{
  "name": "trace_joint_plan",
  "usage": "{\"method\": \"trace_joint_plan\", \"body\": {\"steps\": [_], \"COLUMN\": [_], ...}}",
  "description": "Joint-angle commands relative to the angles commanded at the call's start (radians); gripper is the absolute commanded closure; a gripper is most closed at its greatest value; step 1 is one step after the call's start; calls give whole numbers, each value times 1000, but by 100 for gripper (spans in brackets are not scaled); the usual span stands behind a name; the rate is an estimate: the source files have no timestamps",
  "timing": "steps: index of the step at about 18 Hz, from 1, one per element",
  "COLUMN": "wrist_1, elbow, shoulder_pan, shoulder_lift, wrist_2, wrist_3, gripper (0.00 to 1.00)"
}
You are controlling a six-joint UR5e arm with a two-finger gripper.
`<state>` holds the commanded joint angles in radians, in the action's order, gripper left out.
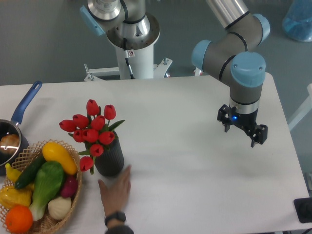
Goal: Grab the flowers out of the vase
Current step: 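Move the open gripper toward the red tulips in the black vase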
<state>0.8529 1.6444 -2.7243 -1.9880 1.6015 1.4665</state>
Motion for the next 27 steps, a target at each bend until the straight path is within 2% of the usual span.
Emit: {"method": "trace_joint_plan", "body": {"steps": [3,6,7,8,9,10,12,14,17,20,23,27], "wrist_1": [-2,-8,-23,-82,-128,-146,-147,-146,-143,-143,-141,-141], "elbow": [3,17,55,90,125,159,201,235,239,271,305,330], "shoulder_pan": [5,44,48,48,46,43,37,41,49,63,64,86], "shoulder_lift": [3,12,29,46,57,66,77,92,107,161,230,291], "wrist_2": [0,-11,-29,-87,-162,-248,-371,-402,-443,-492,-517,-575], "wrist_3": [-2,-38,-96,-127,-127,-129,-138,-144,-144,-213,-212,-213], "gripper": [0,0,0,0,0,0,0,0,0,0,0,0]}}
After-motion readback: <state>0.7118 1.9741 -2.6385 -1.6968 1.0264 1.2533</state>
